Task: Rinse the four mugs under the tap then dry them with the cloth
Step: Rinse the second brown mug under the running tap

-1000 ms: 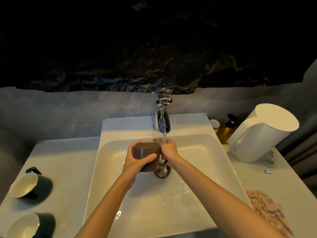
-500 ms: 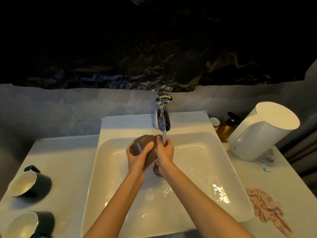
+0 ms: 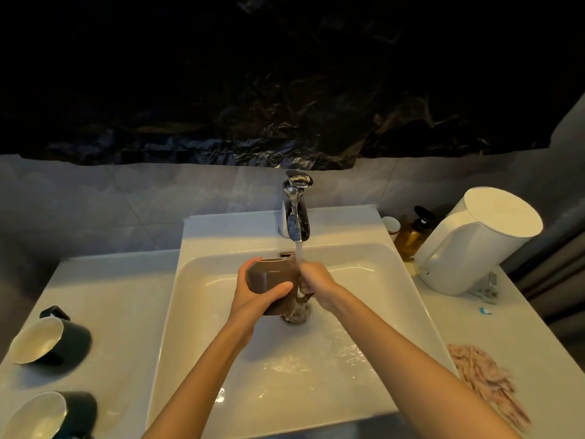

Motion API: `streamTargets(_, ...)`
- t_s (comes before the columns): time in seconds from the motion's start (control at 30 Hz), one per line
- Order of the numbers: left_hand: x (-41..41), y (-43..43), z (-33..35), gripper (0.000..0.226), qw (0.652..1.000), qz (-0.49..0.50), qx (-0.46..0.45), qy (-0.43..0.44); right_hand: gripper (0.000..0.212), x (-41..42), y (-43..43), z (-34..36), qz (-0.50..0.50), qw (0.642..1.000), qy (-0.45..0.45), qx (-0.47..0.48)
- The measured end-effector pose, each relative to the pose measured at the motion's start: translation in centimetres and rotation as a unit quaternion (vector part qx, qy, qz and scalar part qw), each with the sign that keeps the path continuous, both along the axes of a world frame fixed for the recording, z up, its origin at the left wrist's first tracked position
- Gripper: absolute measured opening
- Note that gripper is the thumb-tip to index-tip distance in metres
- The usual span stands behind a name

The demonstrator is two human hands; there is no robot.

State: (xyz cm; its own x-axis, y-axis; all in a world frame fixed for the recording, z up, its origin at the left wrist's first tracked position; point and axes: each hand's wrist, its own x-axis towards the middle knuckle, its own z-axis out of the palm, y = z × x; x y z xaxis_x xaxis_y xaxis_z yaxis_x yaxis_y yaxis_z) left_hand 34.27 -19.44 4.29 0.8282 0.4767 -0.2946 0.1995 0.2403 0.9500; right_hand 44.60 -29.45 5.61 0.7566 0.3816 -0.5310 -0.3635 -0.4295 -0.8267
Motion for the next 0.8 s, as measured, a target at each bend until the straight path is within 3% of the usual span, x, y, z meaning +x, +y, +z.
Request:
streamTargets(0.07, 0.2, -0.4, 0.1, 0.096, 0.999, 0.043, 0.011, -0.003, 0.033, -0.6, -0.2, -0.7, -0.085, 0.995, 0.032, 0.049)
streamTargets(0.17, 0.3, -0.5, -0.6, 0.093, 0.990, 0.098, -0.098, 0.016, 0.038, -1.4, -0.3, -0.8, -0.157, 0.977, 0.064, 0.133)
streamTargets(0.27, 0.2, -0.5, -0.9, 0.060, 0.948, 0.088, -0.303, 0.026, 0.041, -2.3, -0.9, -1.2, -0.174, 0.971, 0.074, 0.143)
streamTargets(0.33, 0.4, -0.7, -0.5, 0.039, 0.930, 0.084, -0.358, 0.012, 0.040, -2.9, -1.1, -1.6, -0.169, 0.969, 0.085, 0.162)
streamTargets(0.43, 1.0, -0.1, -0.3, 0.034, 0.940, 0.088, -0.329, -0.009, 0.036, -3.7, -2.0, -1.5, -0.120, 0.976, 0.066, 0.172)
streamTargets(0.53, 1.3, 0.6, 0.4, 0.032, 0.965, 0.084, -0.247, 0.013, 0.018, -3.7, -3.6, -2.5, 0.021, 0.991, -0.127, 0.025)
streamTargets(0.6, 1.5, 1.1, 0.5, 0.031, 0.977, 0.074, -0.200, 0.026, 0.034, -3.6, -4.6, -2.9, 0.060, 0.970, -0.234, -0.019)
streamTargets(0.67, 1.7, 1.3, 0.7, 0.031, 0.981, 0.066, -0.176, 0.040, 0.050, -4.0, -4.9, -2.5, 0.111, 0.946, -0.303, 0.006)
streamTargets(0.8, 1.9, 1.3, 0.7, 0.033, 0.987, 0.033, -0.148, 0.063, 0.056, -5.4, -3.9, -1.7, 0.218, 0.893, -0.392, -0.020)
